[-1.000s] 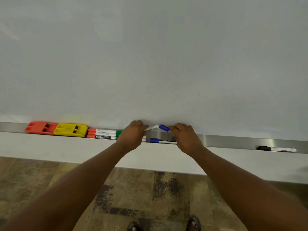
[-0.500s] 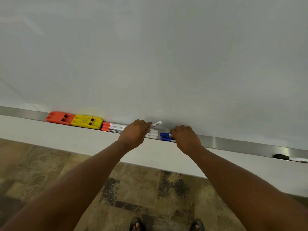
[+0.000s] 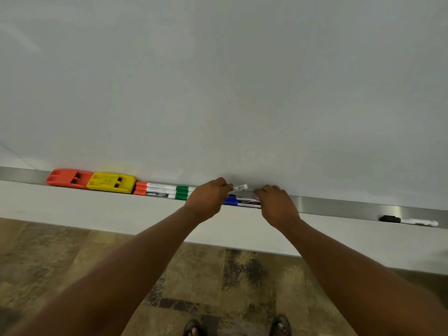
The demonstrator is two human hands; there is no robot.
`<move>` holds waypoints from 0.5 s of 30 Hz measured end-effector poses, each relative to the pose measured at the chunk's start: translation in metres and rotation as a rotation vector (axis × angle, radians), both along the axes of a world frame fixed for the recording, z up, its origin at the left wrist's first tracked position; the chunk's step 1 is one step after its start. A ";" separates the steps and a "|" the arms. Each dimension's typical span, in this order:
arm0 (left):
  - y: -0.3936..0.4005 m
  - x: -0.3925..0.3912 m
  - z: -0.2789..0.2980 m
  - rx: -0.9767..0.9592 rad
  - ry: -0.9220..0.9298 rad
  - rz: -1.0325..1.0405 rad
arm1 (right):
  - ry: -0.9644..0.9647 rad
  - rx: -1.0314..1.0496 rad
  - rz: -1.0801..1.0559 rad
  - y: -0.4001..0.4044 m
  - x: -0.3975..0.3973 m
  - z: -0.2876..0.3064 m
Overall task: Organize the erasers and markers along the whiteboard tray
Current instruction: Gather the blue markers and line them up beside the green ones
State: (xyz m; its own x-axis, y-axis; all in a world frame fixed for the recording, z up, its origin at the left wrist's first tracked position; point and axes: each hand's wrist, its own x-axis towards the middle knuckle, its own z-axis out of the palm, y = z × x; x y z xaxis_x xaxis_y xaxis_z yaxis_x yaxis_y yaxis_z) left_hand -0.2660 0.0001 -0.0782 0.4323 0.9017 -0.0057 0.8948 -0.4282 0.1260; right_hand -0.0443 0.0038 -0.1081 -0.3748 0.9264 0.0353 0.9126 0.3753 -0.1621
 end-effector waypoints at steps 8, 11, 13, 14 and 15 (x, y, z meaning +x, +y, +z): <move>0.020 0.034 -0.011 0.018 0.028 -0.077 | 0.174 -0.063 -0.264 -0.007 0.038 0.000; 0.024 0.044 -0.015 0.029 0.043 -0.116 | 0.212 -0.101 -0.333 -0.008 0.042 -0.003; 0.024 0.051 -0.017 0.024 0.059 -0.138 | 0.238 -0.127 -0.378 -0.009 0.044 -0.005; 0.024 0.053 -0.018 0.018 0.069 -0.144 | 0.249 -0.141 -0.393 -0.008 0.045 -0.005; 0.024 0.054 -0.020 0.012 0.074 -0.149 | 0.255 -0.158 -0.398 -0.007 0.044 -0.005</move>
